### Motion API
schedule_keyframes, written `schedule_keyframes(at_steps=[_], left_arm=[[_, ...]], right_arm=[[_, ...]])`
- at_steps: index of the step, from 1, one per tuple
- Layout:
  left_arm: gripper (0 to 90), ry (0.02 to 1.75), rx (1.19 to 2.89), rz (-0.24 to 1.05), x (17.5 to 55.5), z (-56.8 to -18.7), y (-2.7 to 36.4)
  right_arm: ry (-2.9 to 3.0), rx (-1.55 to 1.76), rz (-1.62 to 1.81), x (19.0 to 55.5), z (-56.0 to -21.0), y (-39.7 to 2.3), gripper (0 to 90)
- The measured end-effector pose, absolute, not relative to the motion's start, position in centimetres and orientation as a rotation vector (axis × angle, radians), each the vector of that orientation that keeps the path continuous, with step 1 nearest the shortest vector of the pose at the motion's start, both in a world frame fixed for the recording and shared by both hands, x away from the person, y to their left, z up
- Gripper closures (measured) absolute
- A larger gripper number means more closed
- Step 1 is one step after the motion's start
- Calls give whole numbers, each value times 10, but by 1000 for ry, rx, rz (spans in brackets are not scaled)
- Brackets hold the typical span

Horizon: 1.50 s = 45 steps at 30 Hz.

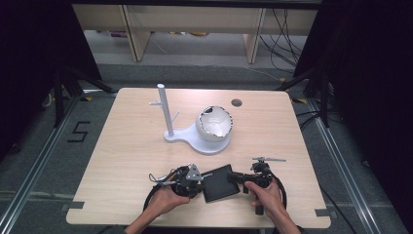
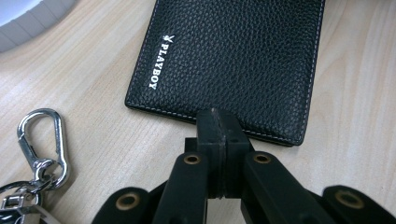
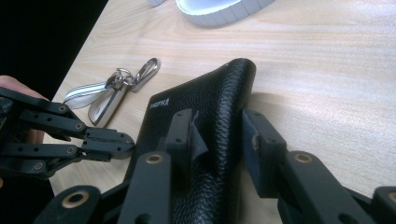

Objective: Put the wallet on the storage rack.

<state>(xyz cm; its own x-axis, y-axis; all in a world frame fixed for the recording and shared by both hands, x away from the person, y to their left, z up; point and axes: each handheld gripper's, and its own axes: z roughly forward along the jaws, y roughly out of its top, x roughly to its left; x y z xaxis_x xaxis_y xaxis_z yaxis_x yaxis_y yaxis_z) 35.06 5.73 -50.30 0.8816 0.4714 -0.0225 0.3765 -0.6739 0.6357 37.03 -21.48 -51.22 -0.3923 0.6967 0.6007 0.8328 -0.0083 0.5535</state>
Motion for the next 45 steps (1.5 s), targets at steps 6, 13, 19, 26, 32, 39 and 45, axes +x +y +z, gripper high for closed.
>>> schedule_keyframes(at_steps=[6,13,19,26,32,39,45], left_arm=[[889,576,2422,199,352,-501,59],[789,601,2404,190,352,-501,62],[663,571,2398,179,345,-490,70],[515,645,2315,194,327,-476,88],[438,692,2288,206,312,-471,114],[402,761,2263,250,301,-470,145],[392,795,2247,257,296,-472,159]], right_arm=[[-2105,-1623,-1409,369,-510,-214,728],[-2163,-1561,-1465,367,-500,-210,786],[-2253,-1435,-1555,368,-492,-207,807],[-2257,-1382,-1571,366,-482,-200,813],[-2286,-1327,-1579,362,-471,-194,818],[-2311,-1294,-1610,362,-454,-193,826],[-2378,-1261,-1635,370,-441,-194,831]])
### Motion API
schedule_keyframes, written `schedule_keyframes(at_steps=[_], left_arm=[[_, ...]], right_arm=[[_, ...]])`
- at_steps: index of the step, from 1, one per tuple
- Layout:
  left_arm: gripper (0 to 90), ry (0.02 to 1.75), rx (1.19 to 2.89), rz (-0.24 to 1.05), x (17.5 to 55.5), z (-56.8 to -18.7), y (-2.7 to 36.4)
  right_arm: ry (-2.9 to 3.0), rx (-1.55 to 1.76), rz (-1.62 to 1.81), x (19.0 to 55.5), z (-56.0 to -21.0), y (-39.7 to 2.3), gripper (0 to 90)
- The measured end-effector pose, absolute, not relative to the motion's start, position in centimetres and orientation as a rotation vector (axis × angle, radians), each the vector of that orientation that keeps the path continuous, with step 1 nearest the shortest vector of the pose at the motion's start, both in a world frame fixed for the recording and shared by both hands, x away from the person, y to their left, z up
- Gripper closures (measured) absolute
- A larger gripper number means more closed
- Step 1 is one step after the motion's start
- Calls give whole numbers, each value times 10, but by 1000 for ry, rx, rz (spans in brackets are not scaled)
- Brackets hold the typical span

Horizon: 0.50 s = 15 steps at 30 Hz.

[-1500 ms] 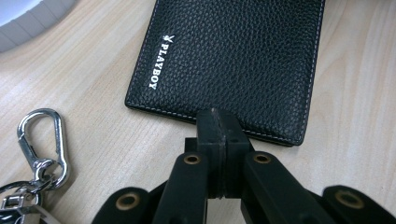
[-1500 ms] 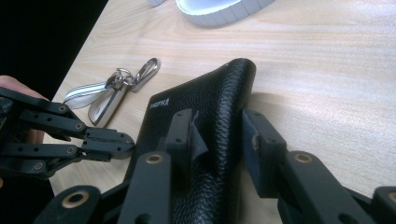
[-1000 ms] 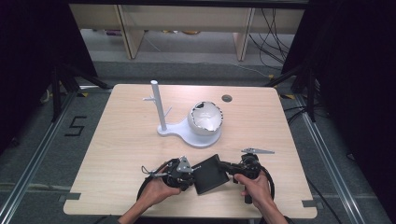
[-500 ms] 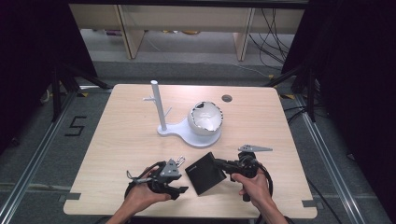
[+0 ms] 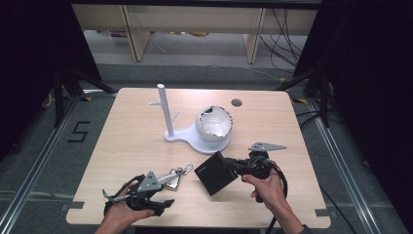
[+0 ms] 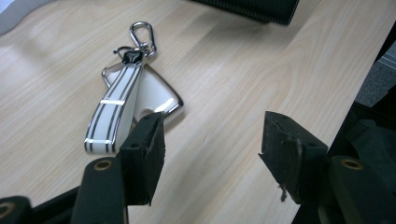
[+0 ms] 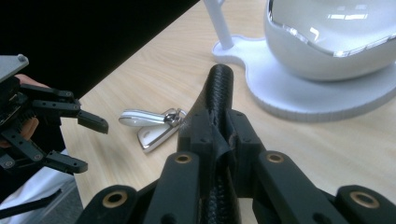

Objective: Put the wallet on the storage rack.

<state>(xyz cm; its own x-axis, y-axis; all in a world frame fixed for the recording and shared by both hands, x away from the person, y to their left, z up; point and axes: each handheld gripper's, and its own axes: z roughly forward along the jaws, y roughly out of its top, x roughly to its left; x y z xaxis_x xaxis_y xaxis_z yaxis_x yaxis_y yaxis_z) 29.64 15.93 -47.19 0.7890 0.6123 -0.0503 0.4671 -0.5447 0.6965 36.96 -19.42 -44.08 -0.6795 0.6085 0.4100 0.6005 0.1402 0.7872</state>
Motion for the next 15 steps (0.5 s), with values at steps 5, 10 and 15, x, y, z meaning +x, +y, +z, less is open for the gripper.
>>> schedule_keyframes(at_steps=[5,10,15], left_arm=[[392,808,2256,266,294,-473,170],[389,831,2253,278,292,-474,181],[369,862,2245,298,292,-476,188]], right_arm=[[2375,1255,1590,375,-423,-196,832],[2358,1221,1571,387,-409,-198,832],[2336,1238,1596,394,-399,-200,831]])
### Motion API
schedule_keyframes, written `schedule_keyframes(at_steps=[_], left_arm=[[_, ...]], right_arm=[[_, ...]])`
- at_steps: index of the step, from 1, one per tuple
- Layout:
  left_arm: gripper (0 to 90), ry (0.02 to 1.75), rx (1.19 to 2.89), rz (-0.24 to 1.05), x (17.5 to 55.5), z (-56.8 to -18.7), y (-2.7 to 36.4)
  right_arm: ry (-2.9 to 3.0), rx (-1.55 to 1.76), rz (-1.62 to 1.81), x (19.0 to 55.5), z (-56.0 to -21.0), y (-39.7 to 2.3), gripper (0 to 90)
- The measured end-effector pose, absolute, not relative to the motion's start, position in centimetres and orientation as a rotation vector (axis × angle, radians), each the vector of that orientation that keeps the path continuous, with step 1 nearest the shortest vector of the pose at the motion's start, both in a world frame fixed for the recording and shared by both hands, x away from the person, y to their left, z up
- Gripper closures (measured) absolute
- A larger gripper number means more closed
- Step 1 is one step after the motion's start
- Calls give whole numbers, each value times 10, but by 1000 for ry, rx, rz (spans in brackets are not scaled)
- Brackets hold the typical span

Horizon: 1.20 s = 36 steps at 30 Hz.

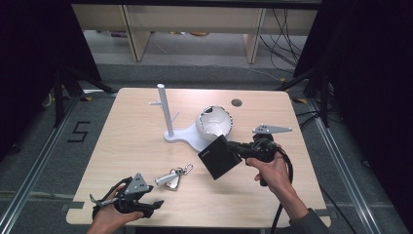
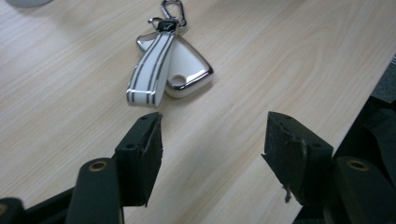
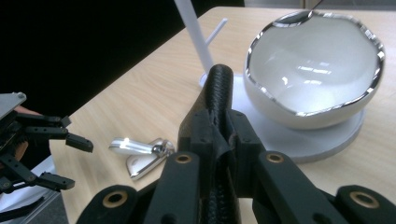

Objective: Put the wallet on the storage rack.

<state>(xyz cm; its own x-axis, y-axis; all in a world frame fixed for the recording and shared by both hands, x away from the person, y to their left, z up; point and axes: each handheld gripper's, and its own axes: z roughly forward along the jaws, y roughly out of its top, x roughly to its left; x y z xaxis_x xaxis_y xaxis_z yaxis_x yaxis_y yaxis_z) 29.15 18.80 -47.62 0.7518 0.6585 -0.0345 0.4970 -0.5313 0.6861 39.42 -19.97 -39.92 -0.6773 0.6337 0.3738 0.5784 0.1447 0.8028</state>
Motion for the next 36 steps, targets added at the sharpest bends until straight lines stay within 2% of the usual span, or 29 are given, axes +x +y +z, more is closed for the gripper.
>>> schedule_keyframes(at_steps=[13,17,36], left_arm=[[357,909,2223,297,291,-480,202],[328,913,2236,307,292,-480,205],[285,934,2241,286,293,-483,207]], right_arm=[[2266,1216,1576,418,-362,-213,832],[2228,1230,1566,432,-351,-220,832],[2116,1352,1486,488,-341,-226,832]])
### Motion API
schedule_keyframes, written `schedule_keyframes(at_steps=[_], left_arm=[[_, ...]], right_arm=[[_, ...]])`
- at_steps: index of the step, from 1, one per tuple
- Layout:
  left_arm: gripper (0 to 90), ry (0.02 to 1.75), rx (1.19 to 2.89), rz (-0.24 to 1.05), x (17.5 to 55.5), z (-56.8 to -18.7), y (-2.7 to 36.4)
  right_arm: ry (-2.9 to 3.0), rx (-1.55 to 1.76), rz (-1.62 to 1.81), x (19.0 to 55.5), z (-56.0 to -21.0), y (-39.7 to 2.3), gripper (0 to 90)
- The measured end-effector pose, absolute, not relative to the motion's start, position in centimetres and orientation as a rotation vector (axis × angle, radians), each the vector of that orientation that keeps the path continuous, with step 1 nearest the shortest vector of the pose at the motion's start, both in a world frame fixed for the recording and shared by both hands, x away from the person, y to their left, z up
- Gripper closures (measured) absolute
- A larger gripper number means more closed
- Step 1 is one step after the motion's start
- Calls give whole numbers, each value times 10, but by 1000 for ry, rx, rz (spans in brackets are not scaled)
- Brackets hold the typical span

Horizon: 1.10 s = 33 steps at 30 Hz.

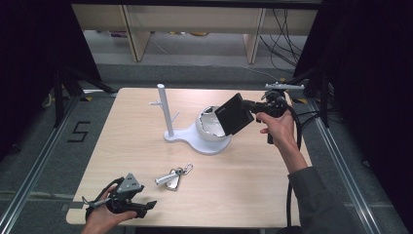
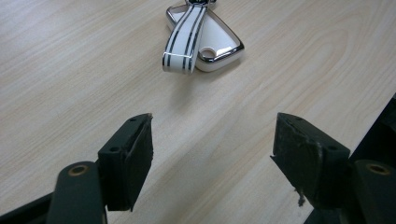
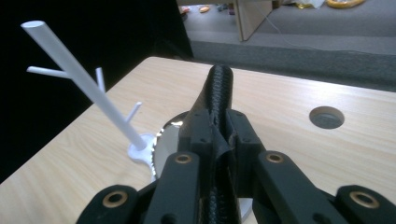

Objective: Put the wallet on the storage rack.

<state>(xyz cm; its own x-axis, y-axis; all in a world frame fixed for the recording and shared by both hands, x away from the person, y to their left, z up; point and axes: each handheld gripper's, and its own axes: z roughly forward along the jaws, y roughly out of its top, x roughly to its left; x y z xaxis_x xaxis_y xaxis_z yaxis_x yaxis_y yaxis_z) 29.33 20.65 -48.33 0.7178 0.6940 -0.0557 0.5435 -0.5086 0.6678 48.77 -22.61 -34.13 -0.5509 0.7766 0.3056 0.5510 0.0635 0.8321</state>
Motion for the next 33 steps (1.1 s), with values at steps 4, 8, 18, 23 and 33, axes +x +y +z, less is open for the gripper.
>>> schedule_keyframes(at_steps=[4,8,18,23,33], left_arm=[[285,942,2238,296,294,-483,207],[285,940,2243,298,294,-482,208],[282,952,2242,286,294,-485,208],[281,955,2243,285,293,-485,207],[280,952,2243,282,293,-485,207]], right_arm=[[2108,1377,1456,494,-342,-224,831],[2107,1391,1429,501,-344,-219,831],[2108,1417,1428,515,-356,-214,831],[2087,1471,1426,521,-360,-215,831],[2082,1493,1453,529,-359,-206,832]])
